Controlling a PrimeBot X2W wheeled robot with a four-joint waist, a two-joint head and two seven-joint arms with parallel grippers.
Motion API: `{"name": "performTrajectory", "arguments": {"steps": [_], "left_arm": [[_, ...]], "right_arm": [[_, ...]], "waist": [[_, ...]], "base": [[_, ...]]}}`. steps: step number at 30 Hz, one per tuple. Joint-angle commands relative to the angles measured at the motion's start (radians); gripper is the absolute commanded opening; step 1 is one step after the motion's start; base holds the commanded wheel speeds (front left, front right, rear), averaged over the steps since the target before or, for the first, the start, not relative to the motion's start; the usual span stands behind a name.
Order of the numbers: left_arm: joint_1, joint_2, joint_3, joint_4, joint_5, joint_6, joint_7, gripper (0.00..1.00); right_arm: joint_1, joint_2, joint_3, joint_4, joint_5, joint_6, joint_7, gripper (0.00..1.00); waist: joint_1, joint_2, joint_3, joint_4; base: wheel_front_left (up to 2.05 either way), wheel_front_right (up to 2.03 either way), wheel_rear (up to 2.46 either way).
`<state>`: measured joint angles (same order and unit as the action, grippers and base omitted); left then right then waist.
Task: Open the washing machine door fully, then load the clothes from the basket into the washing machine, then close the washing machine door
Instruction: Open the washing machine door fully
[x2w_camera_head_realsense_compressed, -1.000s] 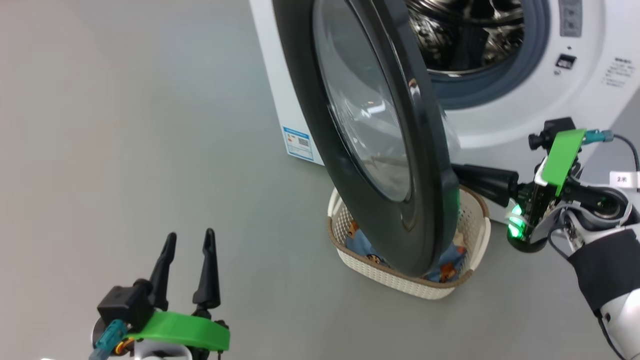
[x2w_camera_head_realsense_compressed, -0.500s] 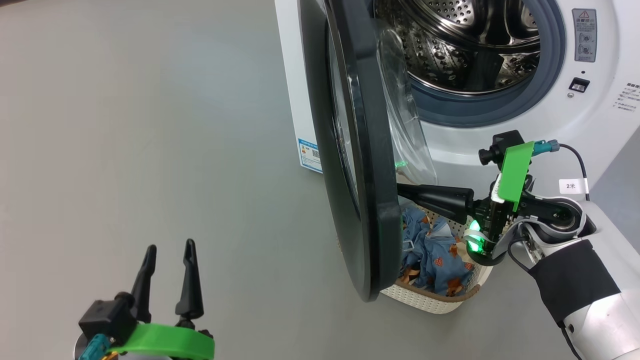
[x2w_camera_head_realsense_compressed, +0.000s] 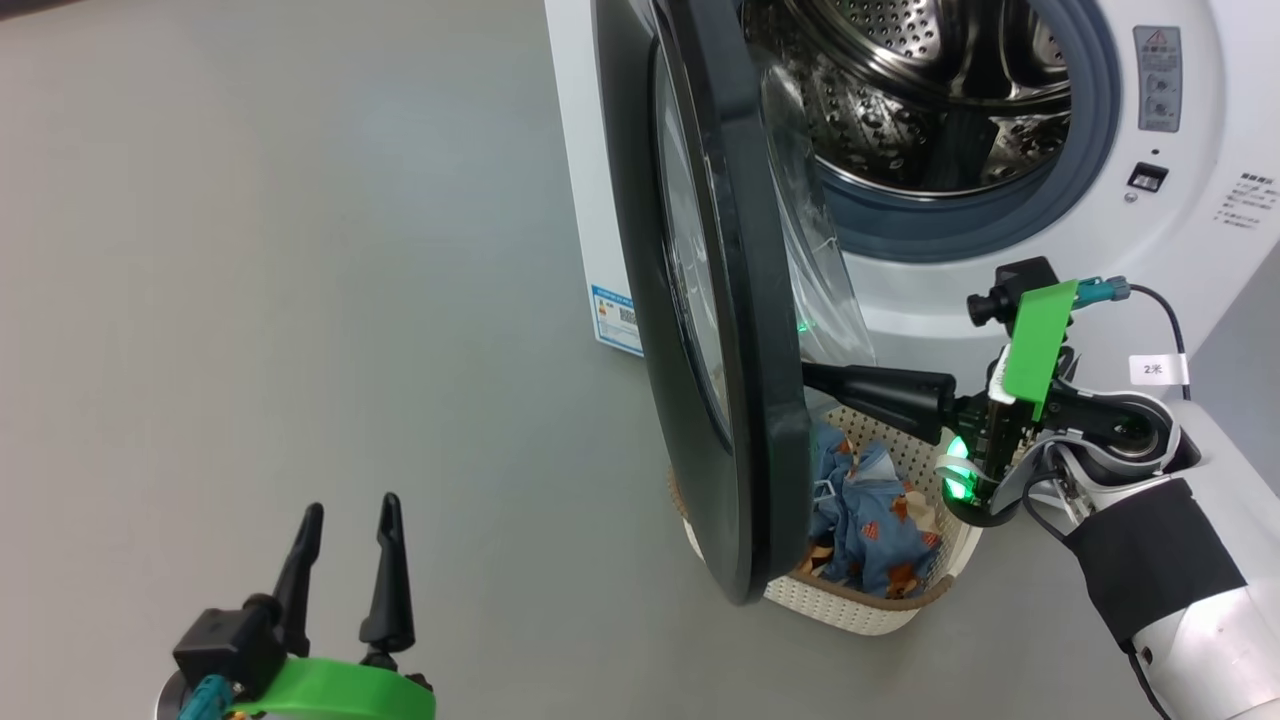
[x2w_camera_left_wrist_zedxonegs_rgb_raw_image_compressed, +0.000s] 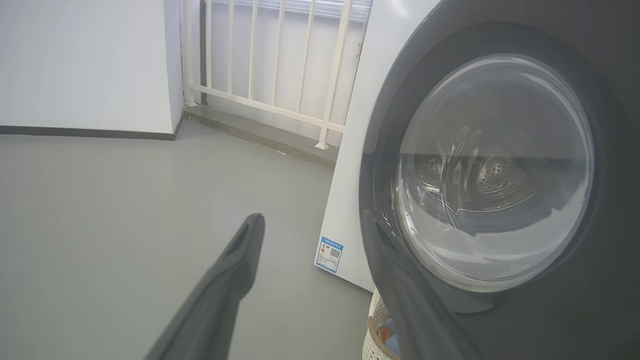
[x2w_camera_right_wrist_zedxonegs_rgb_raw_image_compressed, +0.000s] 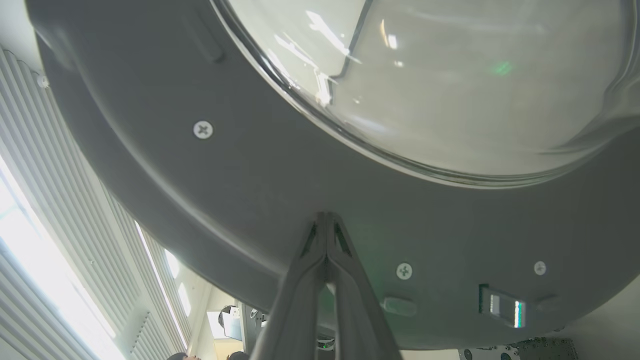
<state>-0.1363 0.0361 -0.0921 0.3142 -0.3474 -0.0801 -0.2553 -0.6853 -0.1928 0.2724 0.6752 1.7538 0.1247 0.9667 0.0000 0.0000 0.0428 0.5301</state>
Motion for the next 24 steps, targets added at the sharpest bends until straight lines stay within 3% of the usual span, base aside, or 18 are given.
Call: {"name": "performTrajectory", "arguments": {"steps": [1, 6, 7, 8, 9, 10, 11, 12, 24], "left_arm": [[-0.023, 0.015, 0.023, -0.008, 0.016, -0.007, -0.006, 1.0], [-0.03, 0.019, 0.008, 0.014, 0.021, -0.015, -0.006, 1.0], [-0.031, 0.02, 0.005, 0.019, 0.021, -0.016, -0.006, 1.0], [-0.032, 0.022, 0.004, 0.023, 0.02, -0.018, -0.006, 1.0], [-0.033, 0.024, 0.002, 0.026, 0.019, -0.019, -0.006, 1.0], [-0.034, 0.027, 0.0, 0.029, 0.019, -0.02, -0.006, 1.0], [-0.035, 0.029, 0.0, 0.03, 0.018, -0.021, -0.006, 1.0], [-0.035, 0.03, 0.001, 0.031, 0.017, -0.021, -0.006, 1.0], [-0.039, 0.035, 0.015, 0.021, 0.013, -0.018, -0.006, 1.0]], "right_arm": [[0.011, 0.001, -0.009, -0.035, -0.002, 0.006, -0.008, 0.0], [0.038, -0.005, -0.032, -0.047, -0.002, 0.006, -0.03, 0.0], [0.044, -0.006, -0.034, -0.05, -0.005, 0.006, -0.033, 0.06], [0.049, -0.009, -0.033, -0.055, -0.012, 0.006, -0.038, 0.17], [0.053, -0.01, -0.033, -0.061, -0.018, 0.006, -0.044, 0.42], [0.058, -0.011, -0.034, -0.068, -0.022, 0.006, -0.048, 0.56], [0.062, -0.012, -0.036, -0.077, -0.027, 0.006, -0.053, 0.91], [0.067, -0.013, -0.038, -0.088, -0.033, 0.006, -0.061, 1.0], [0.168, -0.047, -0.033, -0.368, -0.221, 0.006, -0.254, 1.0]], "waist": [[0.0, 0.0, -0.015, -0.007], [0.0, 0.0, -0.041, -0.018], [0.0, 0.0, -0.044, -0.025], [0.0, 0.0, -0.047, -0.033], [0.0, 0.0, -0.048, -0.042], [0.0, 0.0, -0.051, -0.052], [0.0, 0.0, -0.053, -0.062], [0.0, 0.0, -0.054, -0.073], [0.0, 0.0, -0.058, -0.225]], "base": [[0.0, 0.0, 0.0], [0.0, 0.0, 0.0], [0.0, 0.0, 0.0], [0.0, 0.0, 0.0], [0.0, 0.0, 0.0], [0.0, 0.0, 0.0], [0.0, 0.0, 0.0], [0.0, 0.0, 0.0], [0.0, 0.0, 0.0]]}}
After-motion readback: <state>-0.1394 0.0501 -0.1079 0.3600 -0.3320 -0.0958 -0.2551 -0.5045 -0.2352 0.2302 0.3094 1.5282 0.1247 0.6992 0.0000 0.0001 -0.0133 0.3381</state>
